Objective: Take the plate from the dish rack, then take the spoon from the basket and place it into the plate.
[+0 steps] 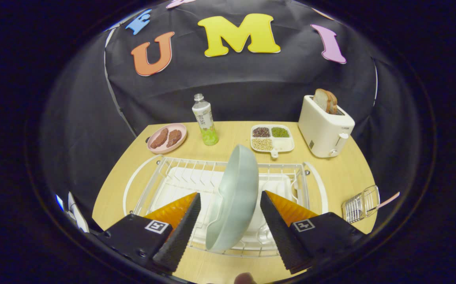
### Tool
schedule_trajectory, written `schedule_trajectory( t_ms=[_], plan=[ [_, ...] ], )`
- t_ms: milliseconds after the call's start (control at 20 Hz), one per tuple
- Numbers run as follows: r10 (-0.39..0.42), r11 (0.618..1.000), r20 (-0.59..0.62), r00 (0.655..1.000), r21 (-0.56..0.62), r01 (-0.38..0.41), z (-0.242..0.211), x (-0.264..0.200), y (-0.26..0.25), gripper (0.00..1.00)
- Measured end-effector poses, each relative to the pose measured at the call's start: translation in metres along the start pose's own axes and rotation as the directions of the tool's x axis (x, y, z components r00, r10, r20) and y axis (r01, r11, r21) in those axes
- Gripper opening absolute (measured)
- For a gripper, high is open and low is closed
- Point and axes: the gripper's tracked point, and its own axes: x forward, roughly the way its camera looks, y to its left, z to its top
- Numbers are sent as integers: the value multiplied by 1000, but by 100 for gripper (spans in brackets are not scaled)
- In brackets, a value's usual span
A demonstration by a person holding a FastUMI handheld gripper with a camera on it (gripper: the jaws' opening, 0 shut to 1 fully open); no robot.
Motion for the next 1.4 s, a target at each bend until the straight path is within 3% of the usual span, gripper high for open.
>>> schedule_trajectory(
  t_ms=[300, 450, 750, 950, 1150, 1300, 1400],
  plan=[
    [-39, 996, -53, 998, 72, 43, -5, 22, 1, 74],
    [-67, 992, -81, 994, 103, 75, -12, 27, 5, 55],
    [-236, 965, -113, 965, 91, 247, -18, 21, -2, 41],
    [-319, 944, -106, 942, 50, 326, -14, 15, -2, 39],
    [-441, 897, 11, 897, -8, 441, 17, -6, -18, 34],
    [-455, 890, 78, 887, -1, 456, 27, -24, -22, 34],
    [-417, 908, 107, 903, 8, 418, 27, -35, -19, 34]
  ],
)
